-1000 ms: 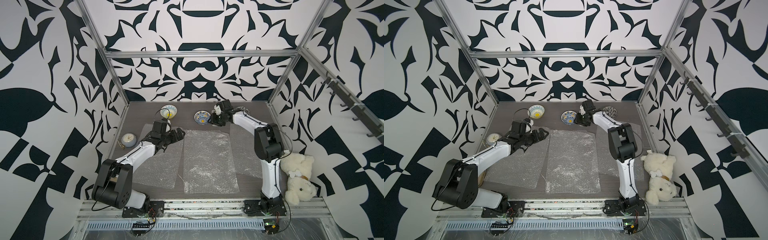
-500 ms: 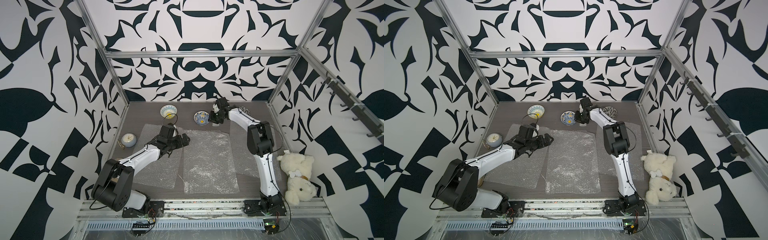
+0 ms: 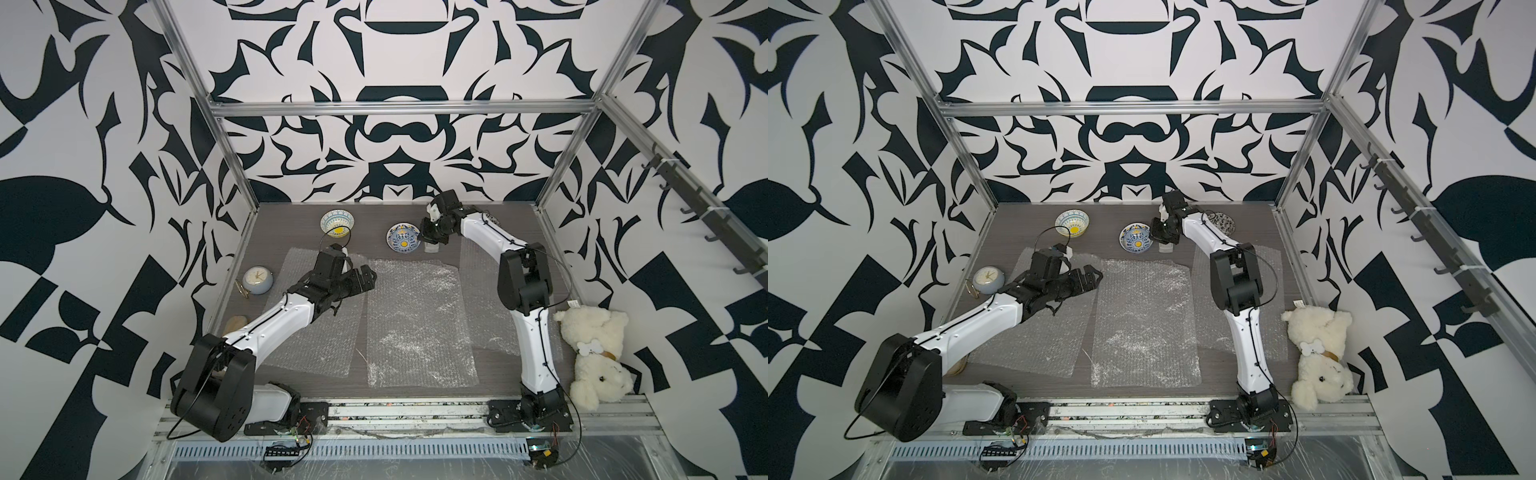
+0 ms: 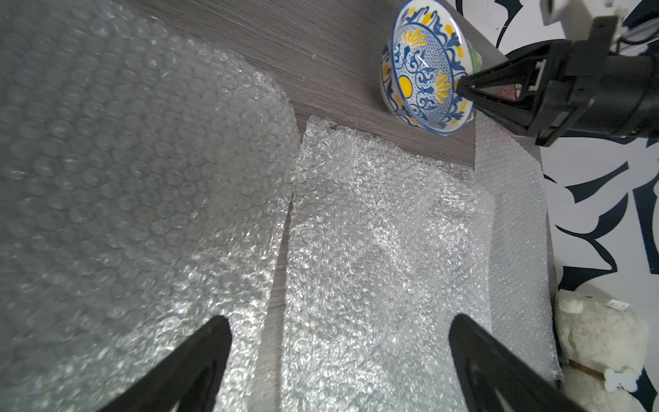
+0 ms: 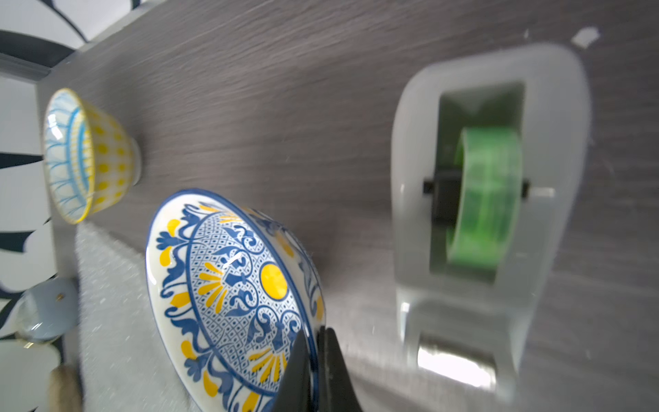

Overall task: Wrap bowls in bubble wrap
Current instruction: Pick up the bowl from the center of the board, then place the bowl on the bubble wrap.

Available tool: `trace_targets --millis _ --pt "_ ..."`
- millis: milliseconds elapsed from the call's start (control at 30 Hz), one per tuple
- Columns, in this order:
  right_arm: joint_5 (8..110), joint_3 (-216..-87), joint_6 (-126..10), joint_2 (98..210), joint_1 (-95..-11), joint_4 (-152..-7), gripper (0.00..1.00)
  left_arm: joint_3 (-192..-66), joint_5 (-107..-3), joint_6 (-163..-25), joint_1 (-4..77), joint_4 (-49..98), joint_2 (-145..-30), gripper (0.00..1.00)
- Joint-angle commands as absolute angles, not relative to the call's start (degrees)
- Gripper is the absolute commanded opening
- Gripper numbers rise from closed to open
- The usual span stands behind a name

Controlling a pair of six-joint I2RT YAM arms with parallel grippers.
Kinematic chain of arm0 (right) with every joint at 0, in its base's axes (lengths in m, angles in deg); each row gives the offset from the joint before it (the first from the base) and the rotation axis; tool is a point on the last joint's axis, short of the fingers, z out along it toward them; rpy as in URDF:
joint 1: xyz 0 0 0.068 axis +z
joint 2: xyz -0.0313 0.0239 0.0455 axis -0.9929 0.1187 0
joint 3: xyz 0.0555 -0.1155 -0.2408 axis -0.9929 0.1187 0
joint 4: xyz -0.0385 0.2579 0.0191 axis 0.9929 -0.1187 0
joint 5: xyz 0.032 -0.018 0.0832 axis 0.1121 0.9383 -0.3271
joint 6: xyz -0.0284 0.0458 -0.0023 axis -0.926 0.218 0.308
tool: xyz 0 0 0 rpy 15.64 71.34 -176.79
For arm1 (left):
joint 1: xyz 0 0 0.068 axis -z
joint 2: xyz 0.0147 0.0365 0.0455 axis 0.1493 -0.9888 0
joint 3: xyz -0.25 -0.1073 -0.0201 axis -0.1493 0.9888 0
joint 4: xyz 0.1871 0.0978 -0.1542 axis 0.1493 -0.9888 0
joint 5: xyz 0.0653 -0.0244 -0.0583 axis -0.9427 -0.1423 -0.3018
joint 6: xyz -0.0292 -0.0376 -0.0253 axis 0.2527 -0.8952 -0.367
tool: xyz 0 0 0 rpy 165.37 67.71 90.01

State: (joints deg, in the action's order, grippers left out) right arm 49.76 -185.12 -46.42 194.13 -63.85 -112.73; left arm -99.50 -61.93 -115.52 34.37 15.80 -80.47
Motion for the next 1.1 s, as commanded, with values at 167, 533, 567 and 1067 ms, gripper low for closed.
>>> trace_targets --millis 167,533,567,1067 --pt "40.8 -164.7 -52.6 170.4 -62.0 -114.9 0.00 -97.9 -63.8 -115.8 34.3 16.1 -78.0 1.00" --pt "45.1 -140.7 -49.1 158.5 -57.6 -110.7 0.00 -100.6 -60.9 -115.9 34.4 18.7 -82.7 1.00" --pt "45.7 -139.9 -48.9 158.7 -57.7 -109.4 0.00 -101.3 -60.6 -115.9 34.4 18.8 -83.4 1.00" --pt "47.0 -142.0 -52.2 163.0 -57.9 -108.7 0.35 -102.2 -61.6 -116.4 39.6 18.3 -84.2 0.96"
